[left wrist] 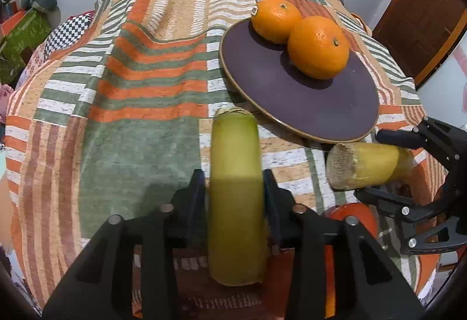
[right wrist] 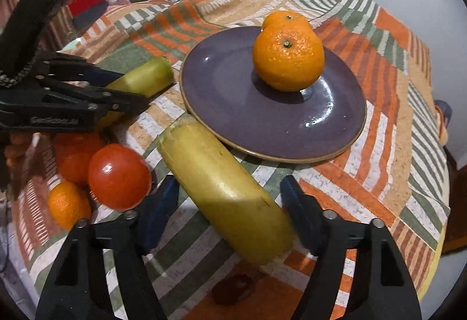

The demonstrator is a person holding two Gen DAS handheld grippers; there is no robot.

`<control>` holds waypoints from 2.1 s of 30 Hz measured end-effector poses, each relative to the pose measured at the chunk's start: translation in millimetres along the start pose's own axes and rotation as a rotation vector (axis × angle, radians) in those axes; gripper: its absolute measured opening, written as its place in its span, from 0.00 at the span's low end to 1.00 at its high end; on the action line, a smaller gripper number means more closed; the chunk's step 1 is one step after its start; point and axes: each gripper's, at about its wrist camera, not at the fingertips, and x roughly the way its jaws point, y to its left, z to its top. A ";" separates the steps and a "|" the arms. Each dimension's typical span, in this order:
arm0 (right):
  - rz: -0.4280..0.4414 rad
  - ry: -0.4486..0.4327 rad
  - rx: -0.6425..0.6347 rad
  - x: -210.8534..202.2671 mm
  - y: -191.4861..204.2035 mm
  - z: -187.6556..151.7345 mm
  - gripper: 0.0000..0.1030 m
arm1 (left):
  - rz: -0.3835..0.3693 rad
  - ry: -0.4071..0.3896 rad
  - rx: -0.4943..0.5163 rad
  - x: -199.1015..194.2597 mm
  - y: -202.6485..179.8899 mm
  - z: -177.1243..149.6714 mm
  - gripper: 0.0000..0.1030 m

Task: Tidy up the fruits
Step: 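Grasp a yellow corn cob with the left gripper while the right gripper grasps the other, then carry both yellow corn cobs to the plate and lower them beside the oranges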

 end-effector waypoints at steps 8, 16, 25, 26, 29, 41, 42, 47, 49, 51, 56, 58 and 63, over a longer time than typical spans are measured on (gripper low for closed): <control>0.046 0.005 -0.028 -18.0 4.8 -8.0 0.45 | -0.008 -0.004 -0.029 -5.5 4.4 -3.2 0.34; 0.066 0.047 -0.020 -8.7 9.6 4.6 0.44 | -0.007 -0.051 -0.037 -32.0 11.5 -11.7 0.34; 0.042 0.097 -0.069 9.2 18.6 13.4 0.47 | -0.010 -0.096 -0.032 -51.6 10.3 -16.5 0.34; 0.035 0.092 -0.074 8.0 19.6 12.6 0.46 | -0.010 -0.097 -0.031 -52.9 10.4 -17.0 0.34; 0.014 0.087 -0.095 0.9 24.9 10.2 0.42 | -0.007 -0.109 -0.025 -58.1 9.3 -18.0 0.34; -0.056 0.097 -0.104 -46.8 10.2 -8.0 0.34 | -0.026 -0.155 -0.018 -83.9 -3.6 -23.9 0.34; -0.058 0.103 -0.088 -48.0 5.4 -12.5 0.34 | -0.030 -0.157 -0.015 -86.1 -5.8 -24.6 0.34; -0.081 0.145 -0.016 -49.8 -14.3 -43.8 0.34 | -0.040 -0.167 0.003 -95.8 -17.4 -27.9 0.34; -0.069 0.168 0.018 -47.4 -18.3 -54.3 0.34 | -0.043 -0.169 0.012 -97.9 -21.1 -28.7 0.34; -0.066 0.165 0.041 -49.8 -19.5 -57.2 0.35 | -0.041 -0.170 0.018 -98.7 -25.3 -28.9 0.34; -0.051 0.147 0.069 -39.9 -21.8 -46.9 0.39 | -0.048 -0.164 0.015 -97.9 -31.9 -28.7 0.34; -0.048 0.143 0.084 -32.7 -25.0 -43.2 0.40 | -0.053 -0.161 0.013 -96.8 -33.1 -27.1 0.34; -0.033 0.105 0.109 -21.5 -29.0 -37.9 0.41 | -0.062 -0.155 0.015 -92.3 -37.1 -22.3 0.34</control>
